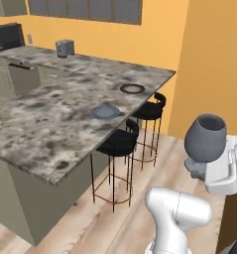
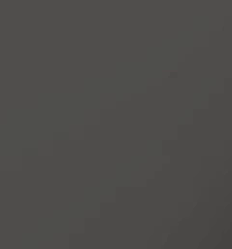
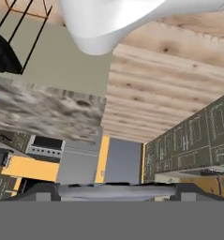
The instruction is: Retrieve the wine glasses from the counter and place one next to each plate.
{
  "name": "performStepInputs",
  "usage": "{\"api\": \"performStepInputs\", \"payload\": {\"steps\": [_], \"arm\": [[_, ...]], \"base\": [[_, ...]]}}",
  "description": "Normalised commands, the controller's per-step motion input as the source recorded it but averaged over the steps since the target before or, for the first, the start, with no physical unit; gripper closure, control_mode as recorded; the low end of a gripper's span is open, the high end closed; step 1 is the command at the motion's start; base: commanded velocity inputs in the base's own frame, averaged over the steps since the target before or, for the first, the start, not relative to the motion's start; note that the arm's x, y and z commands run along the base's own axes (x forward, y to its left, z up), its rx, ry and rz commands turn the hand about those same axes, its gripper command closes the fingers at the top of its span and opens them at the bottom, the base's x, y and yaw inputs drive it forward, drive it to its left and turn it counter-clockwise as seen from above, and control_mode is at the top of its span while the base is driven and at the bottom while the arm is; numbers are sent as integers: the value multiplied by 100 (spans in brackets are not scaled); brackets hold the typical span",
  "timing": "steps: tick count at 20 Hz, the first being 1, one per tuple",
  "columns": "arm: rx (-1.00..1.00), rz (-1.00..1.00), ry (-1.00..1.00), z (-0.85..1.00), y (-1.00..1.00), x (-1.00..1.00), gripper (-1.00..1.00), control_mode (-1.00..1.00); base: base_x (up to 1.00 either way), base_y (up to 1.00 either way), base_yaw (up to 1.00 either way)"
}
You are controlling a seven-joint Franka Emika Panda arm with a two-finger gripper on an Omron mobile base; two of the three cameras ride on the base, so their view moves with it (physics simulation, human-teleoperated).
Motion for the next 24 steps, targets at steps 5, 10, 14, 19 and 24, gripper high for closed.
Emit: {"api": "performStepInputs", "payload": {"steps": [5, 10, 14, 19, 24], "arm": [[0, 0, 0, 0, 0, 0, 100, 100], [0, 0, 0, 0, 0, 0, 100, 100], [0, 0, 0, 0, 0, 0, 100, 100], [0, 0, 0, 0, 0, 0, 100, 100], [0, 0, 0, 0, 0, 0, 100, 100]], "base": [[40, -100, 28], [86, -100, 33], [89, -100, 31], [98, -93, 36], [90, -83, 44]]}}
